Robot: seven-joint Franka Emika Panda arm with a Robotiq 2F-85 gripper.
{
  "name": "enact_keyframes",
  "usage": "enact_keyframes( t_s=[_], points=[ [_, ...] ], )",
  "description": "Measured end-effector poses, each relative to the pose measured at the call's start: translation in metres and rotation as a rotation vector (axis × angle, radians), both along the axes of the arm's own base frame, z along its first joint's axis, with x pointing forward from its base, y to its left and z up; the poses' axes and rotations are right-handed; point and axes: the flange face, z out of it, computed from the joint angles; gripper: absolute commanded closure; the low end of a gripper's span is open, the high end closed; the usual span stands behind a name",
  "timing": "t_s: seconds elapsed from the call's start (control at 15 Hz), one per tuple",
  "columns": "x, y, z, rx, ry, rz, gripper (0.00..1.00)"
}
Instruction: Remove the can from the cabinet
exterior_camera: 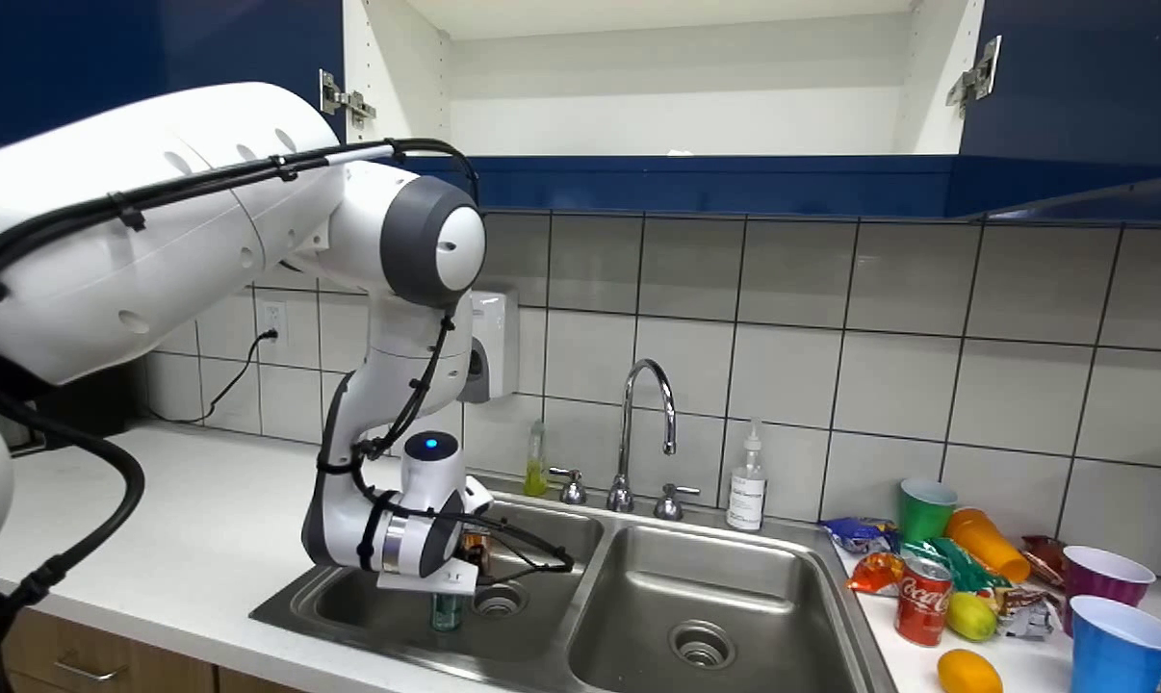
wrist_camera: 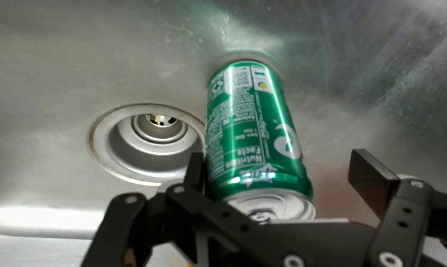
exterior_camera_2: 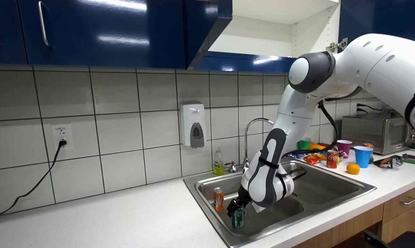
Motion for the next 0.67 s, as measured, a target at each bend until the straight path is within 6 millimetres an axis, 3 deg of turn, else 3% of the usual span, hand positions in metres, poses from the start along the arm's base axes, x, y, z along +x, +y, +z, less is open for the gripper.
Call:
enact_keyframes(
  t_s=[0.67],
  points=[
    [-0.009, -0.007, 0.037, 0.004, -0.005, -0.051, 0.0]
  ],
)
